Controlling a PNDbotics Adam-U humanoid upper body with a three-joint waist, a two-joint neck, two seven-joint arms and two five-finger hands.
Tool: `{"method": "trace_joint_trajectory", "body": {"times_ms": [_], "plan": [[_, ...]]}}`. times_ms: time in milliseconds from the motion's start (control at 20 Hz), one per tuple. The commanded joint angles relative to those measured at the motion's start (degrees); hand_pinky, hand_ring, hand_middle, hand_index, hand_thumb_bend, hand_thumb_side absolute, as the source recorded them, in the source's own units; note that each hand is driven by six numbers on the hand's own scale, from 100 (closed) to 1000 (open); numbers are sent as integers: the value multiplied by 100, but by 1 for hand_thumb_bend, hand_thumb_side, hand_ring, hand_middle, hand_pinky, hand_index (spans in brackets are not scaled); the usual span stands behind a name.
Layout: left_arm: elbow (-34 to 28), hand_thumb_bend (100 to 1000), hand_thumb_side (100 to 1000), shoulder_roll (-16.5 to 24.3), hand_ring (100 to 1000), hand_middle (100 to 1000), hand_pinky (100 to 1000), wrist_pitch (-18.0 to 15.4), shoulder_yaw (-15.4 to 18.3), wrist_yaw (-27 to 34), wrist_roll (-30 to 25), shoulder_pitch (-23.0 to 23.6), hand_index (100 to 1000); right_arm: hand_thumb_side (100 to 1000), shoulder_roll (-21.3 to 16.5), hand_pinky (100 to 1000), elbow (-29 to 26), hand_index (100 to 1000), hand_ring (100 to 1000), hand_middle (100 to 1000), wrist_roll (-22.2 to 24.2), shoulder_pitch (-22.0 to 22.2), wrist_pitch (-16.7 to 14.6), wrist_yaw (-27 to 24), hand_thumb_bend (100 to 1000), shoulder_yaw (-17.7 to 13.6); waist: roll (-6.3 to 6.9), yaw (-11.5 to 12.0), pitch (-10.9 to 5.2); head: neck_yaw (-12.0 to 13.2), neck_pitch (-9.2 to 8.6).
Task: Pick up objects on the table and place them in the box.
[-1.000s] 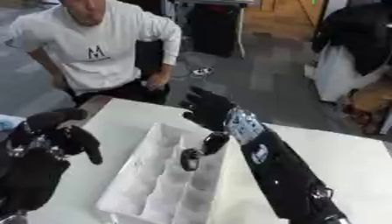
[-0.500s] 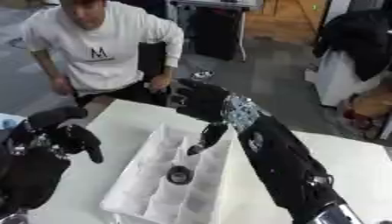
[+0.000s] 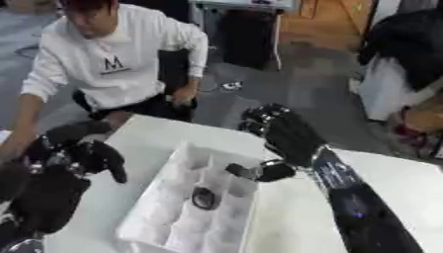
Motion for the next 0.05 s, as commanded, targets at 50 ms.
{"method": "trace_joint_trajectory", "body": {"times_ms": [50], "plan": [[-118, 266, 715, 97, 648, 833, 554, -18, 86, -62, 42, -34, 875, 979, -89, 451, -1436, 701, 545, 611, -3, 549, 100, -2014, 445, 124, 65, -16, -36, 31, -224]]}}
